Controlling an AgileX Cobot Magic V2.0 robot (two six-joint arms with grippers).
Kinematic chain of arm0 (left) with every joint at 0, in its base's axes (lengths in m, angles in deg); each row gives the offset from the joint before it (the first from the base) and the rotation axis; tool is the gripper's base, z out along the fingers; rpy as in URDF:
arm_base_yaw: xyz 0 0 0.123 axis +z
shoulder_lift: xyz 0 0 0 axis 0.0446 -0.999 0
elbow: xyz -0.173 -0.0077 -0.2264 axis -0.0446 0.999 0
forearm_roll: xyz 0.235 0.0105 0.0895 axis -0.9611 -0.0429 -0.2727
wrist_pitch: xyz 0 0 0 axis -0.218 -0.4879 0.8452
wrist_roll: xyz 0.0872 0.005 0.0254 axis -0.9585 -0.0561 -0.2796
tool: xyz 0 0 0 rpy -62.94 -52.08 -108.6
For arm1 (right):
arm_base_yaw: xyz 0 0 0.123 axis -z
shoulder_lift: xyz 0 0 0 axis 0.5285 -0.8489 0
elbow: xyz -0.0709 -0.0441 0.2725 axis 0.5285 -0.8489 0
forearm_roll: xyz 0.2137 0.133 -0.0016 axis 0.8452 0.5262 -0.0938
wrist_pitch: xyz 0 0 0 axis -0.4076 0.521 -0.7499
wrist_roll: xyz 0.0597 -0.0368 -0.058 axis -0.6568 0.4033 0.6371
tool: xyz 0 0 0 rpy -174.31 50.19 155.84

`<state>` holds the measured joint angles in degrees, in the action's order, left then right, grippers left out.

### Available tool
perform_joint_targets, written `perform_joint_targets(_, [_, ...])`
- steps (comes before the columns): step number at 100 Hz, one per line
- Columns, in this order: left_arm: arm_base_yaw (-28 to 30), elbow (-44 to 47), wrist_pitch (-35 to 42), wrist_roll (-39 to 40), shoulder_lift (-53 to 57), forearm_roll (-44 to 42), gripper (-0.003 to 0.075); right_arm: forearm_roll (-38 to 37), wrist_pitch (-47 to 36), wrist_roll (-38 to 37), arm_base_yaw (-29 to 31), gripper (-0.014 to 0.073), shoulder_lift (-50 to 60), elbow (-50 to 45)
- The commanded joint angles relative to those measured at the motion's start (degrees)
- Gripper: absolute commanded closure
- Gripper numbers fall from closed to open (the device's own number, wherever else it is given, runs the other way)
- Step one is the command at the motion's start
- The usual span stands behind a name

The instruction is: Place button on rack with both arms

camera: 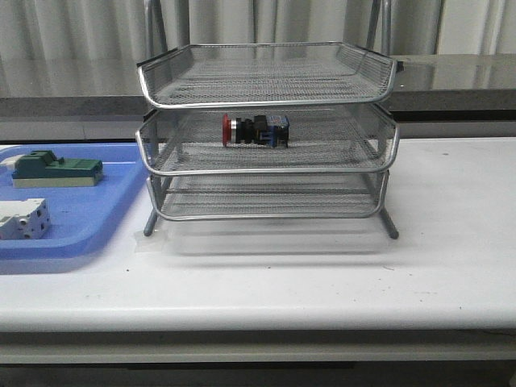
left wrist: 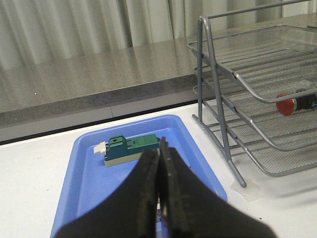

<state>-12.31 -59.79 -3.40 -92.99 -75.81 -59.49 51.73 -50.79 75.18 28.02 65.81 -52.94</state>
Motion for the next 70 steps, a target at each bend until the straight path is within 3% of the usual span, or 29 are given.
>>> perform_joint_targets(1, [0.2, -1.8, 4.6, 0.5, -0.4, 0.4, 0.0740, -1.7, -7.3, -2.0, 0.3, 0.0654, 1.2, -0.1])
perform_joint_targets(17, [0.2, -1.8, 4.6, 0.5, -0.4, 0.4, 0.0740, -1.5, -11.5, -2.1, 0.3, 0.0654, 1.2, -2.6])
perform_joint_targets(70, [0.2, -1.8, 4.6, 0.5, -0.4, 0.4, 0.0740, -1.4, -11.4, -2.2, 0.3, 0.0654, 1.2, -2.6])
